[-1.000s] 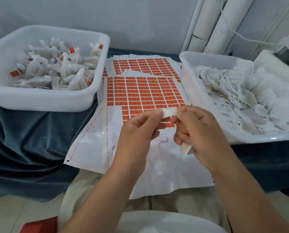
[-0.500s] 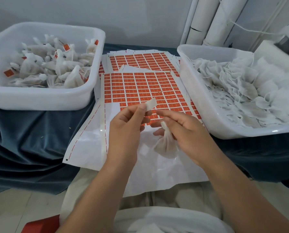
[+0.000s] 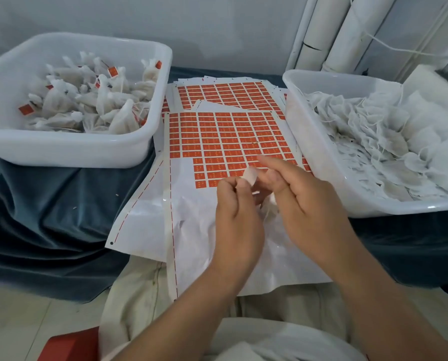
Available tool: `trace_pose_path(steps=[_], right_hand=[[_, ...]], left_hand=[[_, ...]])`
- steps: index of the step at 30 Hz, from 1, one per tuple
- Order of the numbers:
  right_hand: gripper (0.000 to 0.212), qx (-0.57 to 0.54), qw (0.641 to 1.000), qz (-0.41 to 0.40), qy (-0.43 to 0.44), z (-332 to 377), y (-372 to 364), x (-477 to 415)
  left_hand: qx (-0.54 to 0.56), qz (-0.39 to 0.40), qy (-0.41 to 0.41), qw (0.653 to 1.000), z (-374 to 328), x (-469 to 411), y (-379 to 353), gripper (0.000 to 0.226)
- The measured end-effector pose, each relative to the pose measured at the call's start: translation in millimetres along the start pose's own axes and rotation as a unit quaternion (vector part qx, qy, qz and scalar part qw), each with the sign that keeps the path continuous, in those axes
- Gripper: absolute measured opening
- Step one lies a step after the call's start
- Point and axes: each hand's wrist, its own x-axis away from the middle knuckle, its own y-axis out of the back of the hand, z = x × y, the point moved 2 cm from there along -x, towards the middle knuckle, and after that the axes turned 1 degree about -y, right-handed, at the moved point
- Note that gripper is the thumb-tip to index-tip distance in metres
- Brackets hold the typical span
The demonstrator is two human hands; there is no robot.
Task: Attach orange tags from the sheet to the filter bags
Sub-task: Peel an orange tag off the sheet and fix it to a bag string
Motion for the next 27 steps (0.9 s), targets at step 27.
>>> trace_pose_path(steps=[27], right_hand=[[0.008,-0.076,0.984,0.144,-0.079,-10.8,45.8,-5.9]], left_hand=[[-0.209,0.013,-0.081,0.974,-21.8,-34.5,37.1,0.014]])
